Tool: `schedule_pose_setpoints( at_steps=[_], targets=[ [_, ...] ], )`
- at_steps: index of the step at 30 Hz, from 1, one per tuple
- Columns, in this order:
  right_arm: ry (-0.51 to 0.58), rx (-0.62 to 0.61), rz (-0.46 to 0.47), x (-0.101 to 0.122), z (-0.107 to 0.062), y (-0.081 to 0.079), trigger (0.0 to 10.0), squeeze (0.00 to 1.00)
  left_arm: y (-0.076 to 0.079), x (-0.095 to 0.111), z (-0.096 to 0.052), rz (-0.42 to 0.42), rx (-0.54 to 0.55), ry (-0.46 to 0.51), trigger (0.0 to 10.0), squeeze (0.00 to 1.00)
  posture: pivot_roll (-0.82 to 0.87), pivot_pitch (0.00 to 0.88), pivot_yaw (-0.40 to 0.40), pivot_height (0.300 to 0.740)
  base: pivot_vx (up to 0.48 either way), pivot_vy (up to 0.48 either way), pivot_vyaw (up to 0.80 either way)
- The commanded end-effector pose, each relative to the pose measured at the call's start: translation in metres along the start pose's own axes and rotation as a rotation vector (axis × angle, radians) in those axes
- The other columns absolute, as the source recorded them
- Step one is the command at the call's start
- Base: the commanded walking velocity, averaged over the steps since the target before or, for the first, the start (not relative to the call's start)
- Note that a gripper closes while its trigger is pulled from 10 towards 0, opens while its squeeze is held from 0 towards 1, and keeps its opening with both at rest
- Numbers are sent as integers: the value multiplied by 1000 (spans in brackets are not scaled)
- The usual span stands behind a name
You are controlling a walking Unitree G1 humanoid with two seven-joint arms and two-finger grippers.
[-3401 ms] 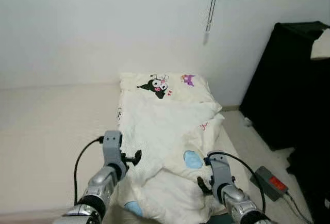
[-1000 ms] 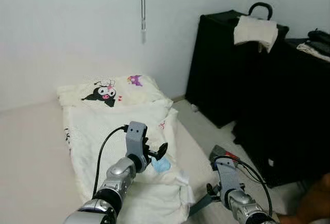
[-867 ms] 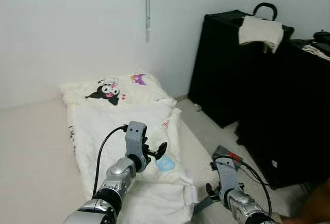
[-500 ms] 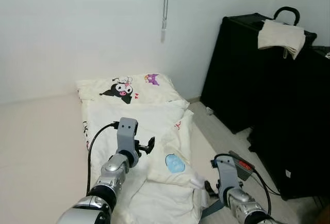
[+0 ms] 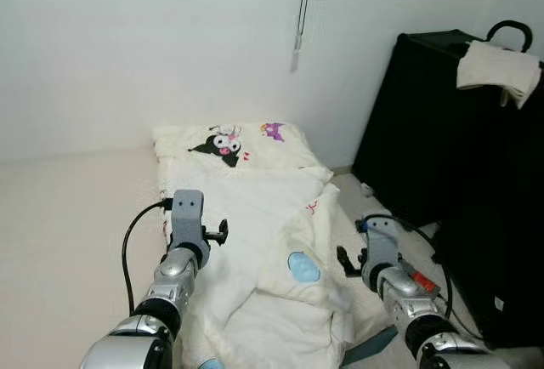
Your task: Clean up the room
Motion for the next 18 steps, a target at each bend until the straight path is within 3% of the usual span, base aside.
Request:
schedule_pose_setpoints(
  at_steps=[1, 6, 10, 18],
  targets=[
    [25, -6, 20, 6, 0, 4, 10000, 0, 7, -5, 0, -1, -7, -25, 10000, 0, -161, 0, -23, 637, 0, 0, 0],
    [132, 9, 26, 33, 1, 5, 10000, 0, 20, -2, 3, 25, -31, -22, 10000, 0, -160, 0, -14, 613, 0, 0, 0],
    [144, 13, 29, 36, 1, 4, 10000, 0, 20, -2, 3, 27, -30, -21, 10000, 0, -160, 0, -10, 608, 0, 0, 0],
    [243, 83, 52, 56, -1, -12, 10000, 0, 27, 17, 7, 22, -39, 48, 10000, 0, -158, 0, 9, 582, 0, 0, 0]
  ],
)
Point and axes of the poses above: a point about 5 cm out from each wrist's last joint towards the gripper, its own z axis pointing out of the wrist towards the gripper, its own x axis along the axis of the wrist's last joint, y = z × x, the point moved 6 cm from there along z, pointing out of the wrist towards the gripper, and after that the axes turned 10 degrees about -z, right-handed, at the moved point
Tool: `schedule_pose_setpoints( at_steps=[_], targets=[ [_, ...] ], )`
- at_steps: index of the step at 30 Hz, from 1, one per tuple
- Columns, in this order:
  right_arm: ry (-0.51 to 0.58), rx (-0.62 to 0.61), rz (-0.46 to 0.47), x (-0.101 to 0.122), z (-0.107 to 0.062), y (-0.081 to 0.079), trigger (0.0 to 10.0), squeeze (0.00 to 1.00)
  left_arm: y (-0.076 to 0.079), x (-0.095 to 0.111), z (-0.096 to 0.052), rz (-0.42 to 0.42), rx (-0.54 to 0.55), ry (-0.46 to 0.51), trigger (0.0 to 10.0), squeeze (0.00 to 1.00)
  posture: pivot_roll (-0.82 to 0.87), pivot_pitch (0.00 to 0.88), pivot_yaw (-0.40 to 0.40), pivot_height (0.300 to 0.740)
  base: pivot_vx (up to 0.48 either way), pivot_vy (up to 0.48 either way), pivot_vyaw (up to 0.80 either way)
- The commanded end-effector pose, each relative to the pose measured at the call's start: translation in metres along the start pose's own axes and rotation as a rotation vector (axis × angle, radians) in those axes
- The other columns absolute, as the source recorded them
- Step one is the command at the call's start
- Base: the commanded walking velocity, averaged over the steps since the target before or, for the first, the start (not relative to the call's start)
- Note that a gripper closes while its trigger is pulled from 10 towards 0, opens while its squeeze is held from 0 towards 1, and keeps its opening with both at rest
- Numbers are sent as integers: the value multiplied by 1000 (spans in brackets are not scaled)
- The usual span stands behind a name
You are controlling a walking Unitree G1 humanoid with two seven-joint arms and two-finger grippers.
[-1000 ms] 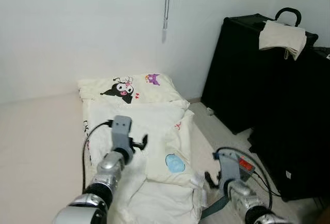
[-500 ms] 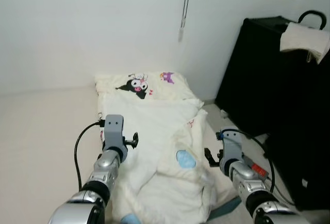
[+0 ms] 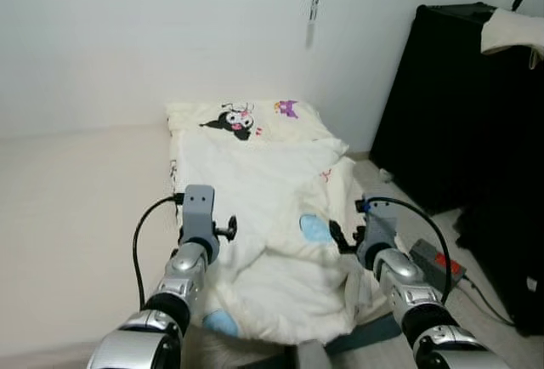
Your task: Clean up the room
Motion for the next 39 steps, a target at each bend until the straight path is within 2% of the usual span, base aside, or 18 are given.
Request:
schedule_pose_setpoints(
  at_steps=[1, 3, 6, 8, 9, 10, 12, 17, 19, 20, 22, 28, 31, 33, 34, 35, 37, 39],
  targets=[
    [57, 22, 23, 9, -1, -6, 10000, 0, 9, 17, 4, 1, -24, 58, 10000, 0, -154, 2, 14, 577, 0, 0, 0],
    [67, 32, 27, 10, -1, -10, 10000, 0, 11, 23, 5, -5, -31, 78, 10000, 0, -154, 2, 14, 572, 0, 0, 0],
    [128, 68, 51, 17, -5, -22, 10000, 0, 21, 60, 9, -21, -60, 193, 10000, 0, -147, 31, 23, 567, 0, 0, 0],
    [128, 68, 51, 17, -5, -22, 10000, 0, 21, 60, 9, -21, -60, 193, 10000, 0, -147, 31, 23, 567, 0, 0, 0],
    [147, 86, 69, 19, -7, -30, 10000, 0, 23, 91, 11, -21, -51, 279, 10000, 0, -138, 65, 34, 567, 0, 0, 0],
    [147, 86, 69, 19, -7, -30, 10000, 0, 23, 91, 11, -21, -51, 279, 10000, 0, -138, 65, 34, 567, 0, 0, 0],
    [163, 98, 81, 20, -11, -36, 10000, 0, 22, 109, 12, -6, -29, 322, 10000, 0, -134, 96, 45, 567, 0, 0, 0],
    [191, 112, 97, 26, -17, -45, 10000, 0, 20, 109, 16, 7, 23, 292, 10000, 0, -137, 149, 69, 567, 0, 0, 0],
    [215, 117, 109, 32, -23, -53, 10000, 0, 25, 108, 21, 100, 70, 250, 10000, 0, -143, 203, 90, 567, 0, 0, 0],
    [215, 117, 109, 32, -23, -53, 10000, 0, 25, 108, 21, 100, 70, 250, 10000, 0, -143, 203, 90, 567, 0, 0, 0],
    [237, 118, 119, 39, -28, -56, 10000, 0, 33, 111, 25, 177, 80, 235, 10000, 0, -146, 228, 100, 567, 0, 0, 0],
    [288, 86, 121, 56, -43, -49, 10000, 0, 45, 122, 30, 271, 77, 216, 10000, 0, -161, 303, 126, 567, 0, 0, 0],
    [297, 73, 108, 61, -48, -45, 10000, 0, 46, 128, 31, 284, 88, 219, 10000, 0, -162, 307, 128, 567, 0, 0, 0],
    [296, 65, 83, 62, -52, -43, 10000, 0, 45, 136, 32, 283, 98, 231, 10000, 0, -167, 338, 134, 567, 0, 0, 0],
    [206, 13, -124, 48, -56, -32, 10000, 0, 43, 153, 32, 273, 122, 260, 10000, 0, -169, 356, 132, 567, 0, 0, 0],
    [206, 13, -124, 48, -56, -32, 10000, 0, 43, 153, 32, 273, 122, 260, 10000, 0, -169, 356, 132, 567, 0, 0, 0],
    [100, -55, -345, 30, -58, -16, 10000, 0, 41, 165, 32, 258, 134, 280, 10000, 0, -168, 362, 132, 567, 0, 0, 0],
    [71, -78, -385, 25, -59, -8, 10000, 0, 40, 170, 32, 250, 141, 291, 10000, 0, -164, 367, 131, 567, 0, 0, 0]
  ],
)
Point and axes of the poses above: a point about 5 cm out from each wrist's last joint towards the gripper, its own z axis pointing out of the wrist towards the gripper, its own x axis along the axis of the wrist's last joint, y = z × x, the point moved 6 cm from there along z, pointing out of the wrist towards the gripper, and after that the axes turned 10 degrees about -z, right-handed, at the moved point
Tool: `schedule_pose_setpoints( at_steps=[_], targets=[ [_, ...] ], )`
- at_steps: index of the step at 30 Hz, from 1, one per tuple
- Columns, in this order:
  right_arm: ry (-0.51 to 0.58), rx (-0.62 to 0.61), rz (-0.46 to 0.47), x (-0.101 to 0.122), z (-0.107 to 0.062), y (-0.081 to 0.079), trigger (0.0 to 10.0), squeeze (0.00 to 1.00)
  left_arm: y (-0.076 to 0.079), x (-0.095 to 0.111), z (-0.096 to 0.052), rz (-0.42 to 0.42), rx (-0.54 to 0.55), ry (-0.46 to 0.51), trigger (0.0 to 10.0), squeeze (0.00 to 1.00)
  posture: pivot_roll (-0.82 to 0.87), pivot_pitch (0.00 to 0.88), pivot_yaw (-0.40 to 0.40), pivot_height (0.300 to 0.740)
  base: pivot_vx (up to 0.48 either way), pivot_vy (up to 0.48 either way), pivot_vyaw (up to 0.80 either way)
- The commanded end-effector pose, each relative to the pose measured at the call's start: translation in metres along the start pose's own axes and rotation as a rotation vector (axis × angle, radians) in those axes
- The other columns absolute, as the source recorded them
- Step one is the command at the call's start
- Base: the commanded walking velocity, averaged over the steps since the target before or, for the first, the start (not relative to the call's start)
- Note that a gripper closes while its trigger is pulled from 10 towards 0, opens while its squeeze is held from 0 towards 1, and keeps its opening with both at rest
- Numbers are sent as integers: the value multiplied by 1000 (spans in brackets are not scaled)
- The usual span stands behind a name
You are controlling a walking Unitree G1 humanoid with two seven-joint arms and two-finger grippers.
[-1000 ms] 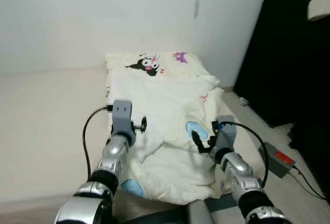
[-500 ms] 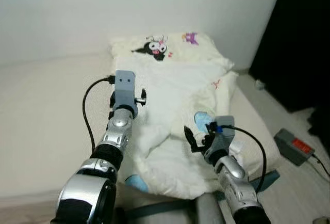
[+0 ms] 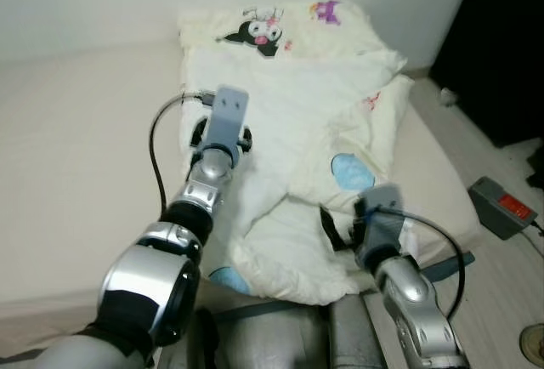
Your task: Clean up the room
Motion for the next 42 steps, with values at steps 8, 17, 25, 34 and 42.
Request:
schedule_pose_setpoints(
  at_steps=[8, 17, 25, 34, 42],
  targets=[
    [-78, 85, -426, -20, 14, 6, 10000, 0, -12, -17, -4, -43, 48, -33, 10000, 0, -125, 378, 121, 567, 0, 0, 0],
    [31, -15, -628, 26, 26, 51, 10000, 0, -16, -59, -27, -35, 21, -75, 10000, 0, -110, 376, 96, 567, 0, 0, 0],
    [47, -21, -796, 57, 31, 70, 10000, 0, -10, -109, -68, -40, -3, -177, 10000, 0, -108, 370, 82, 567, 0, 0, 0],
    [-197, -52, -776, 10, 20, 106, 10000, 0, -4, -107, -77, -52, -27, -177, 10000, 0, -108, 369, 81, 567, 0, 0, 0],
    [-741, -116, -784, -78, -32, 158, 10000, 0, -1, -99, -83, -57, -39, -173, 10000, 0, -101, 369, 70, 567, 0, 0, 0]
  ],
)
Point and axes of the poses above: a point about 5 cm out from each wrist's last joint towards the gripper, its own z axis pointing out of the wrist towards the gripper, its own x axis along the axis of the wrist's last joint, y = z × x, the point moved 6 cm from there along z, pointing out of the wrist towards the gripper, and after that the axes turned 10 degrees about -z, right-handed, at the moved point
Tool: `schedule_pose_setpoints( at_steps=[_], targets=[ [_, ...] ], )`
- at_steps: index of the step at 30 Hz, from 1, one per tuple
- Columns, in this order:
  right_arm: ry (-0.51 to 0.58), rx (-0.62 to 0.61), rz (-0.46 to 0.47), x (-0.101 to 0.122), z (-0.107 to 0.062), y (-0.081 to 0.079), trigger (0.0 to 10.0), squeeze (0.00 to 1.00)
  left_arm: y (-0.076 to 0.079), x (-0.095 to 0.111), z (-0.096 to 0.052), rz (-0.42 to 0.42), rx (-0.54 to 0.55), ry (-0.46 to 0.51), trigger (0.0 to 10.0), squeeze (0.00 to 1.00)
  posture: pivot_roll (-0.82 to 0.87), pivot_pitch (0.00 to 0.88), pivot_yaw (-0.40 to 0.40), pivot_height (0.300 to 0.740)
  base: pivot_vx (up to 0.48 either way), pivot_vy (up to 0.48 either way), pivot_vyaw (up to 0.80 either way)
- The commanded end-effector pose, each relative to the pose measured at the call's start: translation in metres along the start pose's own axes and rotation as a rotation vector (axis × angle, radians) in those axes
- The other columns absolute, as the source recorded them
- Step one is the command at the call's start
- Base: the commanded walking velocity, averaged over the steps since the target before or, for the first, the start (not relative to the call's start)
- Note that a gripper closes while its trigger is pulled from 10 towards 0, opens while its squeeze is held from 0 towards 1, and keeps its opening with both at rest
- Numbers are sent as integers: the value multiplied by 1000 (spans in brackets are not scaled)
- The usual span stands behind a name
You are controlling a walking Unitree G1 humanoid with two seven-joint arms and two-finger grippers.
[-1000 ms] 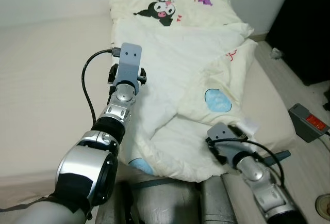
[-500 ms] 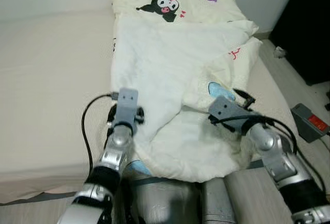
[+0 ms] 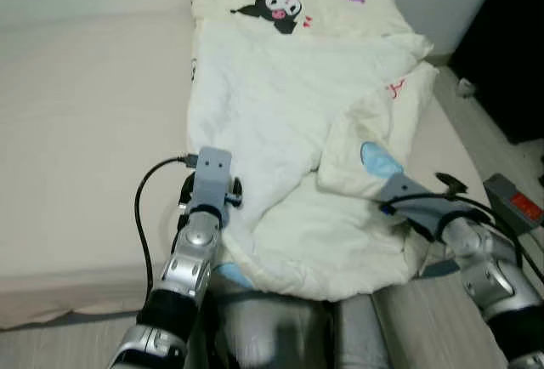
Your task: Clean up the room
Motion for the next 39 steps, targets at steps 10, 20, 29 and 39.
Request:
schedule_pose_setpoints(
  at_steps=[10, 20, 29, 39],
  targets=[
    [-492, -122, 121, -124, -40, 50, 10000, 0, -1, -14, -10, -9, 12, -52, 10000, 0, -109, 369, 49, 567, 0, 0, 0],
    [470, -248, 378, 90, -28, 107, 10000, 0, 3, -14, -14, -16, 6, -65, 10000, 0, -103, 371, 47, 567, 0, 0, 0],
    [760, -11, 417, 189, -47, 66, 10000, 0, 5, -14, -17, -19, 7, -70, 10000, 0, -89, 379, 44, 567, 0, 0, 0],
    [938, 303, 220, 232, -74, -14, 10000, 0, 3, -18, -21, -18, 15, -87, 10000, 0, -81, 390, 41, 567, 0, 0, 0]
  ],
)
Point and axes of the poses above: a point about 5 cm out from each wrist's last joint towards the gripper, its own z axis pointing out of the wrist towards the gripper, its own x axis along the axis of the wrist's last joint, y = z × x, the point moved 6 cm from there along z, pointing out of the wrist towards the gripper, and after that the axes turned 10 degrees about -z, right-handed, at the moved point
